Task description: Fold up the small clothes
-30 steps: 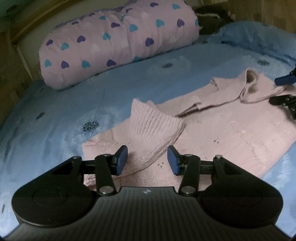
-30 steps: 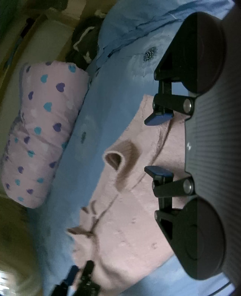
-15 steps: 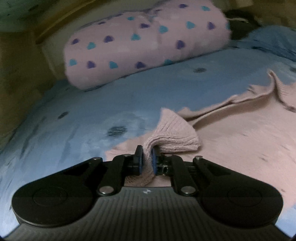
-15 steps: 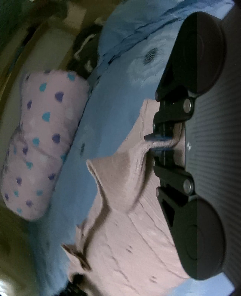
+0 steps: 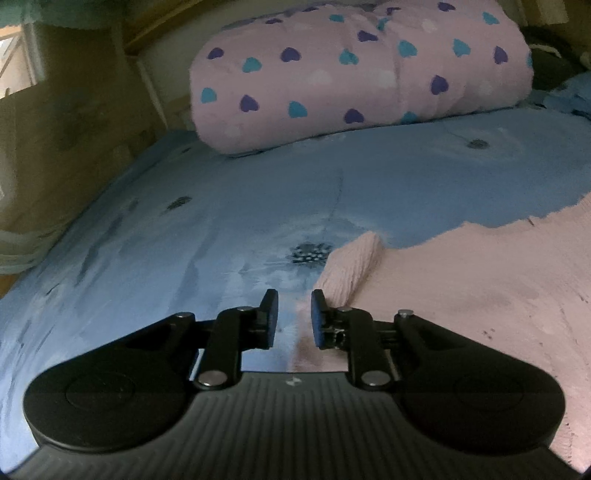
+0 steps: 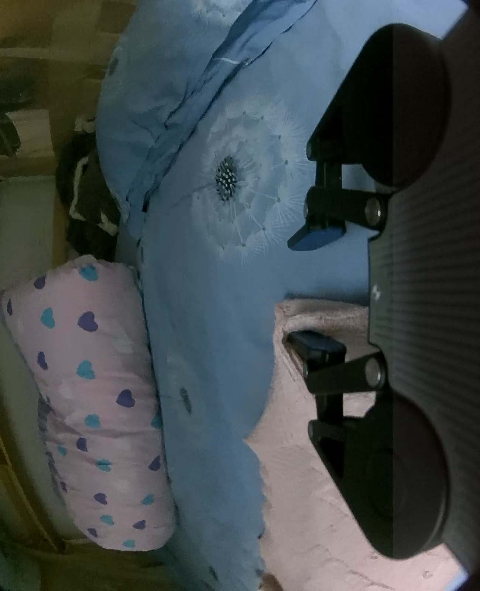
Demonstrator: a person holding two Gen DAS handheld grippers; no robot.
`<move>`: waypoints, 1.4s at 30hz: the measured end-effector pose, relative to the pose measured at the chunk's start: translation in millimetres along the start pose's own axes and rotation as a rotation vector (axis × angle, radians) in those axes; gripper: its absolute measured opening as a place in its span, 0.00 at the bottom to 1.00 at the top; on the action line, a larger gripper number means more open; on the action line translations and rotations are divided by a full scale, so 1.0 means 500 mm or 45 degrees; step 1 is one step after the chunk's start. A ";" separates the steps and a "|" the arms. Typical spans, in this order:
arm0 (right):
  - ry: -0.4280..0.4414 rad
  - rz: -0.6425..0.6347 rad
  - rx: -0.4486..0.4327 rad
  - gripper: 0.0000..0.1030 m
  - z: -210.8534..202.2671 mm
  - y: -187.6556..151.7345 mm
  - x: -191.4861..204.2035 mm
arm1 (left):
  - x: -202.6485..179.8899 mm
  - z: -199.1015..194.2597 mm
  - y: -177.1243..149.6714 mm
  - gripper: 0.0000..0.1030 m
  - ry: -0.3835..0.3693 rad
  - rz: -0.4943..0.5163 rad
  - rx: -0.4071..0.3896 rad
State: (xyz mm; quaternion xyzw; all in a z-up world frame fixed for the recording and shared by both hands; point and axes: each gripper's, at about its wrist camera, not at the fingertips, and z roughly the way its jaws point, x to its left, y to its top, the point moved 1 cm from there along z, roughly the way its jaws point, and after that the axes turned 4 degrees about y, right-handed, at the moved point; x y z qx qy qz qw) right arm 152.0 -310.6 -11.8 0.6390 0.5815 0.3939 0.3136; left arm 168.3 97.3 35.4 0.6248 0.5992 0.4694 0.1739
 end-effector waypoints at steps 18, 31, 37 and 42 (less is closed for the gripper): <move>0.304 -0.363 0.187 0.18 -0.015 0.003 0.096 | -0.022 -0.032 -0.004 0.25 -0.208 -0.028 0.013; 0.094 -0.371 0.132 0.17 0.107 0.040 0.119 | -0.030 0.032 -0.021 0.29 -0.161 -0.024 0.071; 0.094 -0.282 0.135 0.17 0.104 0.047 0.089 | -0.018 -0.002 -0.005 0.49 -0.196 -0.029 0.108; 0.120 -0.220 0.123 0.50 0.048 0.055 0.072 | 0.006 -0.062 0.000 0.72 -0.199 -0.057 0.131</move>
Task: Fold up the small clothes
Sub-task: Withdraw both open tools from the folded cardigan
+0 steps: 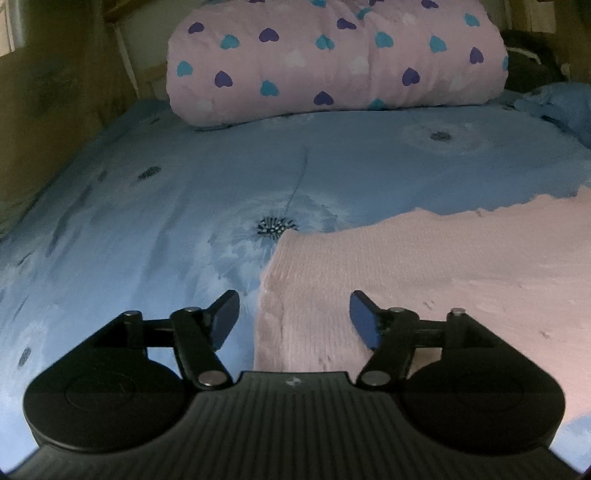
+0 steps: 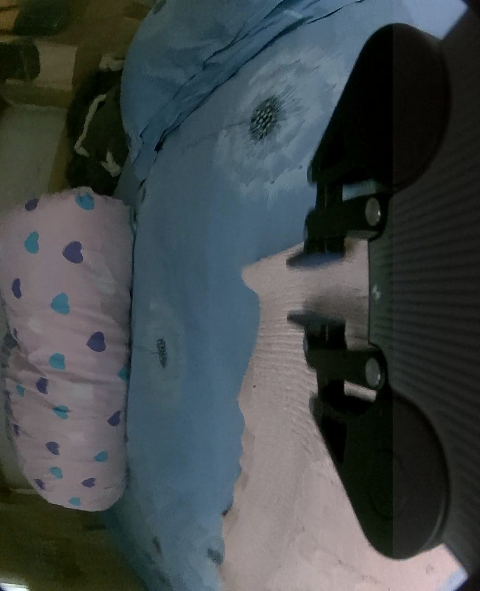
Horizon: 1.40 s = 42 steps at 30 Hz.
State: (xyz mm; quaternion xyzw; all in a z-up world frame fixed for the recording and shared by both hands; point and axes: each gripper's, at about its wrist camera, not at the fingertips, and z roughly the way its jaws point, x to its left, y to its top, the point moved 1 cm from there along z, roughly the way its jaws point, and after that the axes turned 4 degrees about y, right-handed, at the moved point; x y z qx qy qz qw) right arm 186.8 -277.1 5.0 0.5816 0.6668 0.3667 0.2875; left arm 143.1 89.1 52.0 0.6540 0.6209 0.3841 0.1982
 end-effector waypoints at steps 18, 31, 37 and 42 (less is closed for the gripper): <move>0.040 0.372 -0.094 0.75 -0.242 -0.128 0.026 | 0.024 -0.133 -0.095 0.97 -0.069 -0.094 0.145; -0.016 0.499 -0.012 0.75 -0.194 -0.185 0.040 | 0.059 -0.090 -0.134 0.97 -0.087 -0.186 0.219; 0.031 0.604 -0.005 0.75 -0.175 -0.200 0.031 | 0.054 -0.078 -0.136 0.97 -0.111 -0.188 0.222; 0.079 0.710 -0.030 0.81 -0.169 -0.209 0.016 | 0.045 -0.072 -0.138 0.97 -0.114 -0.177 0.224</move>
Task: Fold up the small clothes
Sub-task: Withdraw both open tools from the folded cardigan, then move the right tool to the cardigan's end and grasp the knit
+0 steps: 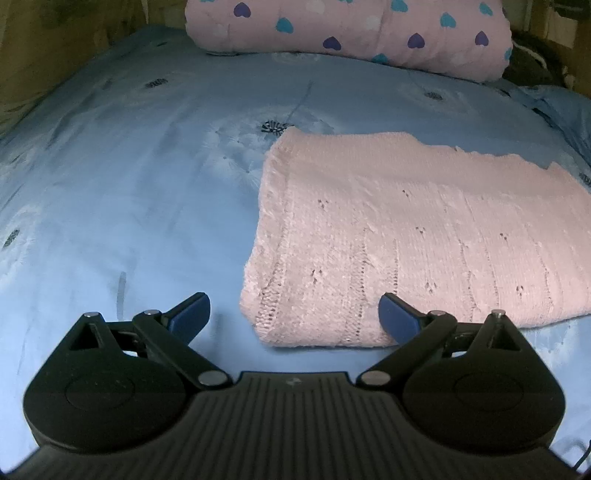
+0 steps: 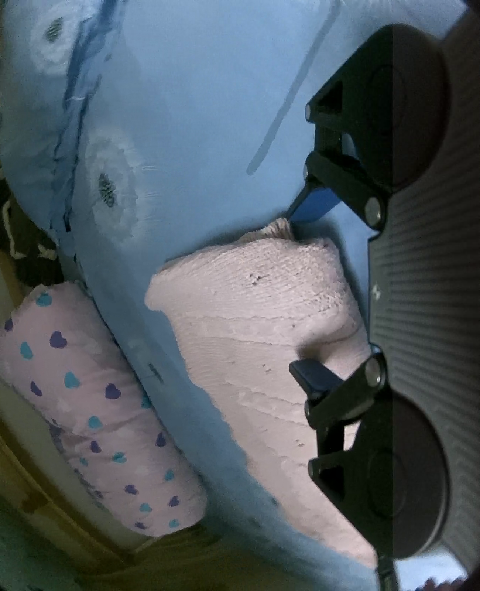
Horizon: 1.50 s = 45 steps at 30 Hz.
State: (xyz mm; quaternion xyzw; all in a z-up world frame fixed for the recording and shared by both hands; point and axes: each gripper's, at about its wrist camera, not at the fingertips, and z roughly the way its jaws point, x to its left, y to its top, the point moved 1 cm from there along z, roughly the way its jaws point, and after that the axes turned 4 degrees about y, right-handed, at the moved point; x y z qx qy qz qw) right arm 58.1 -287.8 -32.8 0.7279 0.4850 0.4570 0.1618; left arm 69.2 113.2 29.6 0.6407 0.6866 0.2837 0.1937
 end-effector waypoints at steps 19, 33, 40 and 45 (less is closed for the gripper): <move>0.000 0.234 -0.039 0.81 -0.037 -0.024 -0.007 | 0.019 0.004 0.006 0.97 -0.016 -0.047 -0.003; 0.078 0.284 -0.177 0.84 0.019 -0.018 0.000 | 0.039 0.006 0.010 0.97 -0.012 -0.091 0.018; 0.187 0.407 -0.254 0.84 0.056 0.004 -0.011 | 0.054 0.007 0.014 0.97 -0.010 -0.123 0.029; 0.163 0.476 -0.240 0.63 0.072 0.016 -0.017 | 0.059 0.005 0.016 0.97 -0.013 -0.135 0.032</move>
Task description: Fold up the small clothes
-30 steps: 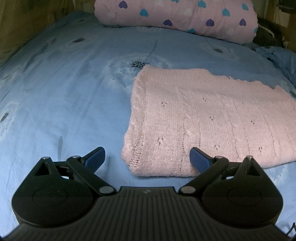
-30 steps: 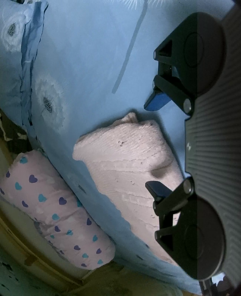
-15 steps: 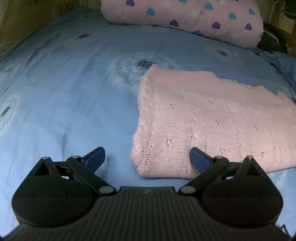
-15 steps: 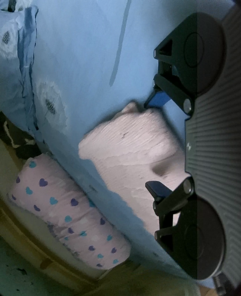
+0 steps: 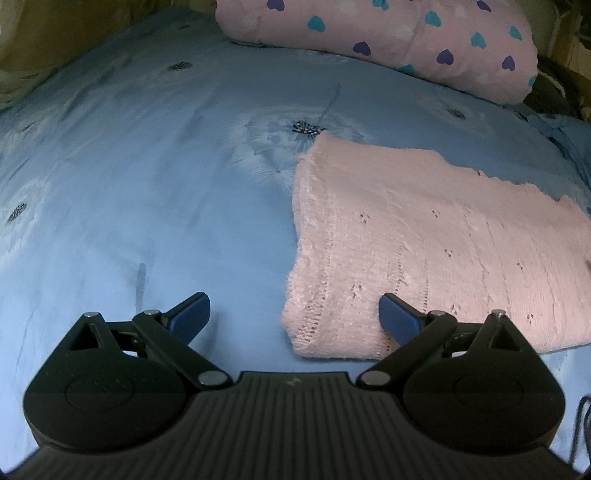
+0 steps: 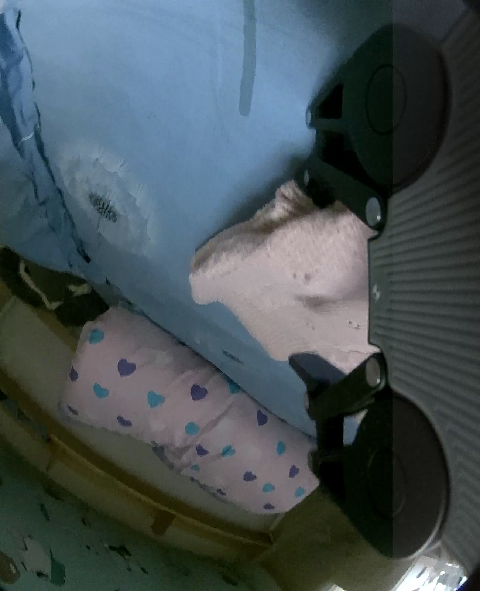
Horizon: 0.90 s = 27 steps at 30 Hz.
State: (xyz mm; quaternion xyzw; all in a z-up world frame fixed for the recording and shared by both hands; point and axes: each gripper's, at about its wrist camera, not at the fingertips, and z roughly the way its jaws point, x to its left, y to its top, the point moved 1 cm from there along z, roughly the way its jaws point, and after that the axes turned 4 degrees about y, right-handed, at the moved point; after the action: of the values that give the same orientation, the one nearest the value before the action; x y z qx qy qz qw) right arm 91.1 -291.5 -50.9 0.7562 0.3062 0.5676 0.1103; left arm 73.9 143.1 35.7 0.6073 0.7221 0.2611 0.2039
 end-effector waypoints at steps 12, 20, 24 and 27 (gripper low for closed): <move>0.020 -0.008 0.048 0.28 0.000 0.027 0.016 | 0.015 -0.001 0.008 0.97 0.002 -0.042 0.001; 0.102 -0.099 0.028 0.26 -0.005 0.036 0.091 | 0.029 -0.004 0.013 0.97 -0.003 -0.078 -0.005; 0.133 -0.115 0.028 0.26 -0.003 0.032 0.122 | 0.037 -0.006 0.017 0.97 -0.006 -0.095 -0.003; 0.156 -0.130 0.033 0.26 0.000 0.028 0.150 | 0.041 -0.008 0.018 0.97 -0.009 -0.106 -0.002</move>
State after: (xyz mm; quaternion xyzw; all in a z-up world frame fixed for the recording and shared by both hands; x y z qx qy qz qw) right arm 108.5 -258.5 15.3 0.7049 0.3579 0.6024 0.1104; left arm 74.6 163.7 44.9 0.5775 0.7457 0.2510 0.2176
